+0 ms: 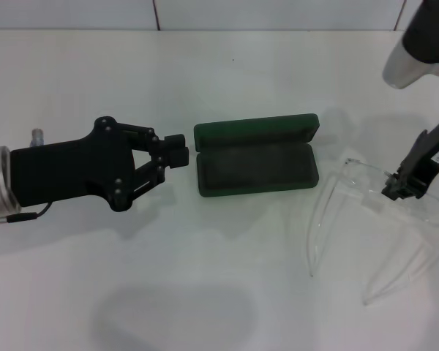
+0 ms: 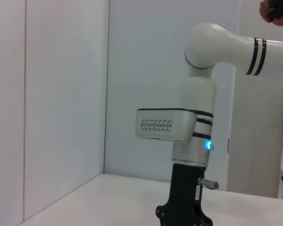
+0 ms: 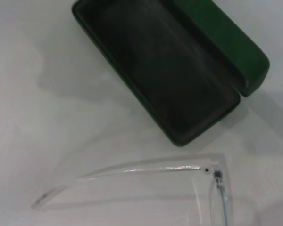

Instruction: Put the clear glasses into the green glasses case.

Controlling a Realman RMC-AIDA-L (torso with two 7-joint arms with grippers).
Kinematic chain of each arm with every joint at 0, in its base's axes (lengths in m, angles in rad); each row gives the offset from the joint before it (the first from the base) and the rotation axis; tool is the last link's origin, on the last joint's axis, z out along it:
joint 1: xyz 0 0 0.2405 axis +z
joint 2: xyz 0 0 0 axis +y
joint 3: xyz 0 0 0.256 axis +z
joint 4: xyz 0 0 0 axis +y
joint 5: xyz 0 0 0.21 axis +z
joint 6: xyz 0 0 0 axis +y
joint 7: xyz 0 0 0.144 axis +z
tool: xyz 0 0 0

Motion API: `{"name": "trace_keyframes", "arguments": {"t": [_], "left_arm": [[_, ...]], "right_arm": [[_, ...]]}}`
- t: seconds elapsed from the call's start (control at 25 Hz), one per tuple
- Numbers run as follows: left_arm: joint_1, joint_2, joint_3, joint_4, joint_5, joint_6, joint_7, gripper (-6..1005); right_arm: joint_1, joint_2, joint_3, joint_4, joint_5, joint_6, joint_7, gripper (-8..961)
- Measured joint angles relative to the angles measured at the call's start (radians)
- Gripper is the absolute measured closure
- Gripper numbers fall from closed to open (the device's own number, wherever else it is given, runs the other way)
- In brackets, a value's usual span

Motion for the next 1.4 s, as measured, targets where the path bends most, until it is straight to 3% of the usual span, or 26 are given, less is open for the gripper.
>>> {"name": "trace_keyframes", "arguments": {"t": [0.32, 0.68, 0.84, 1.08, 1.4], "left_arm": [[0.002, 0.008, -0.002, 0.003, -0.029, 0.001, -0.003, 896], [0.003, 0.052, -0.001, 0.009, -0.173, 0.021, -0.071, 899], [-0.007, 0.068, -0.001, 0.009, -0.242, 0.069, -0.100, 901], [-0.032, 0.072, 0.000, 0.011, -0.289, 0.146, -0.131, 903], [-0.042, 0.068, 0.007, 0.021, -0.295, 0.242, -0.202, 905]], "right_arm": [[-0.113, -0.003, 0.036, -0.245, 0.066, -0.128, 0.013, 839], [-0.202, -0.006, 0.253, -0.456, 0.220, -0.248, -0.049, 839], [-0.251, -0.001, 0.337, -0.510, 0.411, -0.257, -0.134, 839], [-0.313, 0.005, 0.340, -0.456, 0.662, -0.164, -0.279, 840], [-0.338, 0.004, 0.210, -0.282, 0.863, 0.019, -0.528, 840]]}}
